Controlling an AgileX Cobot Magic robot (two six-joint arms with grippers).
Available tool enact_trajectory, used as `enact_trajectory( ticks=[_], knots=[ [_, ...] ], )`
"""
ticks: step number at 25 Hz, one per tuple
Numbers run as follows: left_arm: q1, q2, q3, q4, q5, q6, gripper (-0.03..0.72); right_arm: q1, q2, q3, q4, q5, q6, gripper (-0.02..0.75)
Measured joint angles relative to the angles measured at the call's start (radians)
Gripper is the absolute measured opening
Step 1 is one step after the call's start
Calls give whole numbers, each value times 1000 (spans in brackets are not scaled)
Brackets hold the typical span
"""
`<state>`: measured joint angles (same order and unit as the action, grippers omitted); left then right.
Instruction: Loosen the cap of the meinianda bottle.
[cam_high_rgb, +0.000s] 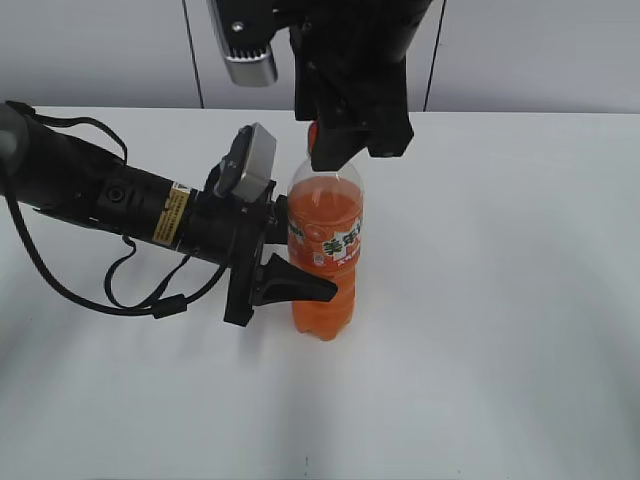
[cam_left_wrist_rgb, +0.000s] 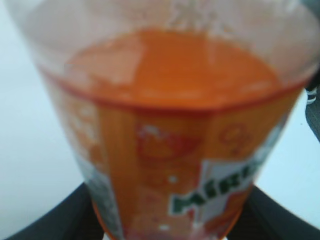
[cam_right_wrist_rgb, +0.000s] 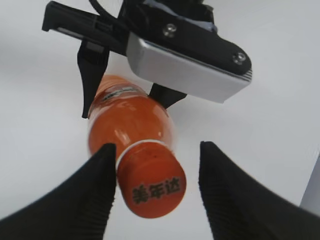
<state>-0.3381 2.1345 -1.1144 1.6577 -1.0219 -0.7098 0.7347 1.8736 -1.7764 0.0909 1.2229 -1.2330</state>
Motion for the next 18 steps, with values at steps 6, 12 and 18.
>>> enact_trajectory(
  ticks=[6, 12, 18],
  knots=[
    [0, 0, 0, -1, 0, -4, 400, 0, -22, 0, 29, -6, 32, 509],
    [0, 0, 0, -2, 1, -7, 400, 0, -91, 0, 40, -6, 168, 515],
    [0, 0, 0, -2, 1, -7, 400, 0, -114, 0, 49, -6, 627, 515]
  ],
)
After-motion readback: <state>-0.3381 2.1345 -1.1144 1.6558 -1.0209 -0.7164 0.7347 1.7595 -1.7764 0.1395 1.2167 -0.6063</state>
